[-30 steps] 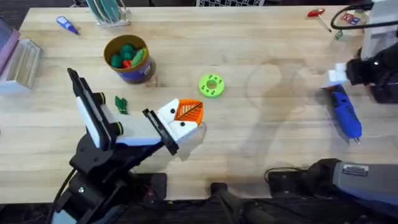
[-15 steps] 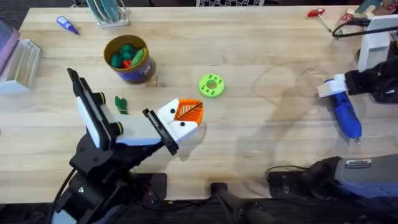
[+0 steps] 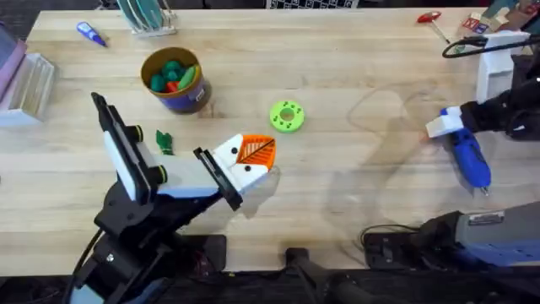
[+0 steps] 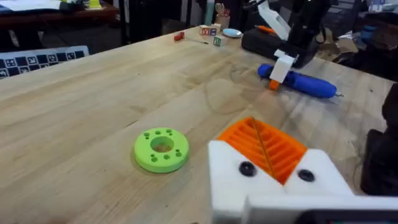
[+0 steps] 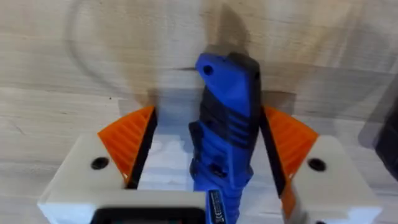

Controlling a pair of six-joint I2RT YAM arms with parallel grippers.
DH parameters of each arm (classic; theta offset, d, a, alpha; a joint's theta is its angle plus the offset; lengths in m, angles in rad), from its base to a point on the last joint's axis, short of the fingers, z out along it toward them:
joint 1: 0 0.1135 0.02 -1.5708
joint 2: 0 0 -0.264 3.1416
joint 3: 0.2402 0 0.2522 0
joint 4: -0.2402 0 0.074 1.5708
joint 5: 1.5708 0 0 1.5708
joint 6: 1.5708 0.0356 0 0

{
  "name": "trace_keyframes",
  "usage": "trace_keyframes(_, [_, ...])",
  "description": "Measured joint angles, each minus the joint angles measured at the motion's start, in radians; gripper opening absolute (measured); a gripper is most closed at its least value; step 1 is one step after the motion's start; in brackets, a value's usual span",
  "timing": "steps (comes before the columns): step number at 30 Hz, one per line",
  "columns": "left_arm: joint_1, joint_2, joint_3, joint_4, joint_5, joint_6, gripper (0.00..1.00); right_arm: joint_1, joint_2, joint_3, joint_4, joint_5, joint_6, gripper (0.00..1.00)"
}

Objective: Pick up the gripper from the table and insert it into the empty holder that is missing its gripper. Then pick up a screw, insert it into the mounting hole, and use the screwdriver to tighten it. Finally, clean up the table by picking up the vegetable and placing it into the bucket.

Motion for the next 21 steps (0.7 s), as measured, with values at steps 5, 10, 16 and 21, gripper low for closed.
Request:
trace_keyframes(5, [0.000, 0.000, 0.000, 0.000, 0.000, 0.000, 0.011, -0.027, 0.000, 0.000, 0.000, 0.006, -0.003, 0.991])
trace_keyframes(10, [0.000, 0.000, 0.000, 0.000, 0.000, 0.000, 0.011, -0.042, 0.000, 0.000, 0.014, 0.006, -0.003, 0.989])
trace_keyframes(16, [0.000, 0.000, 0.000, 0.000, 0.000, 0.000, 0.011, -0.041, 0.002, 0.000, 0.019, 0.006, -0.005, 0.983])
trace_keyframes(21, [0.000, 0.000, 0.000, 0.000, 0.000, 0.000, 0.011, -0.037, 0.005, 0.000, 0.026, 0.006, -0.005, 0.978])
